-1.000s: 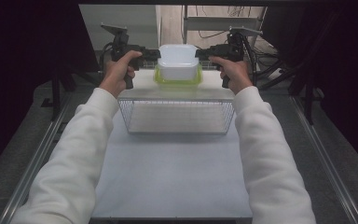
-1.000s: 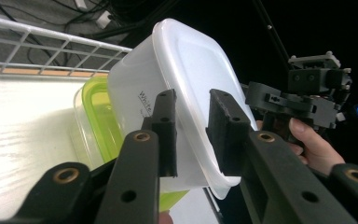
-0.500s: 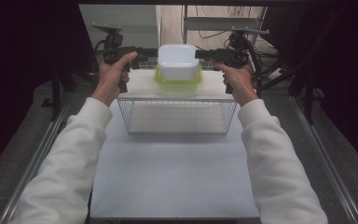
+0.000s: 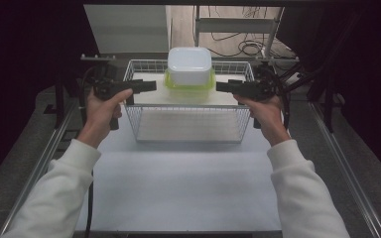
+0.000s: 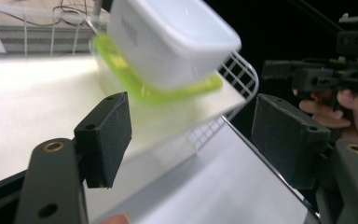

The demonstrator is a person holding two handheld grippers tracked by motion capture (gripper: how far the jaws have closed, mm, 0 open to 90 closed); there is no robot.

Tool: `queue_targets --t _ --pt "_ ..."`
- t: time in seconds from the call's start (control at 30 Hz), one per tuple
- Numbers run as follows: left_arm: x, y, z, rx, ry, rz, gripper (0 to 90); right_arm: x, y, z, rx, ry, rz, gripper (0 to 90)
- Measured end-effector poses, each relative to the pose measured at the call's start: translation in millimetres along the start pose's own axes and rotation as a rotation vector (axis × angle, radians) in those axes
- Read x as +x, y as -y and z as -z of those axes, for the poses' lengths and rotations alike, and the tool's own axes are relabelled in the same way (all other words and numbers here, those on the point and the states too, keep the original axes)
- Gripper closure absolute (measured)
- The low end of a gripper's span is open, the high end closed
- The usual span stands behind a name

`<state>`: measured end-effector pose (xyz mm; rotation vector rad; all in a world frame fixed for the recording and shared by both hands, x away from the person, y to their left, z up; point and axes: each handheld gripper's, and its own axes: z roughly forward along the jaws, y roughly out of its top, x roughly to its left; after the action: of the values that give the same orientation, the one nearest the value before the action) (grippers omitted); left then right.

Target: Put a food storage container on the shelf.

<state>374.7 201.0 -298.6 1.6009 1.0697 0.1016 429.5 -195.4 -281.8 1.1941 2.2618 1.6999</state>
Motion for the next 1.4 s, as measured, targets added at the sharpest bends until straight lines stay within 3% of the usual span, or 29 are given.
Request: queue_targets --t 0.17,0.3,0.47,0.53,0.67,0.77,0.97,1.03,1.23,1.4 --pt "-5.9 35.2 11.4 0.033 0.006 -0.024 27.8 5.7 34.6 24.1 0.014 0.015 0.065 28.0" --pt "-8.0 71.9 17.0 0.049 -0.001 -0.032 27.5 5.1 64.9 42.1 0.003 0.036 0.096 27.1" --pt "-6.3 119.0 17.8 0.121 -0.041 -0.050 26.4 2.6 102.5 54.3 0.001 0.014 0.068 24.4" --pt "-5.9 134.6 20.5 0.127 -0.054 -0.046 26.5 2.2 117.8 55.1 0.028 0.004 0.063 22.9" --pt "-5.5 164.2 20.9 0.167 -0.070 -0.054 26.4 2.2 154.5 55.6 0.069 0.039 0.081 22.8" --pt "-2.5 177.8 18.8 0.174 -0.065 -0.038 26.2 0.7 171.2 52.6 0.105 0.066 0.081 22.4" --pt "7.6 202.3 10.1 0.217 -0.101 -0.019 27.2 -3.7 209.7 52.8 0.133 0.089 0.036 22.3" --pt "9.2 203.4 8.3 0.223 -0.110 -0.022 27.2 -4.6 215.7 53.6 0.160 0.091 0.042 21.9" --pt "8.0 204.2 8.6 0.222 -0.128 -0.033 27.7 -8.7 221.1 56.2 0.161 0.120 0.044 21.8" --pt "10.2 204.4 9.6 0.220 -0.136 -0.019 28.1 -10.6 225.2 54.5 0.176 0.136 0.036 21.3"
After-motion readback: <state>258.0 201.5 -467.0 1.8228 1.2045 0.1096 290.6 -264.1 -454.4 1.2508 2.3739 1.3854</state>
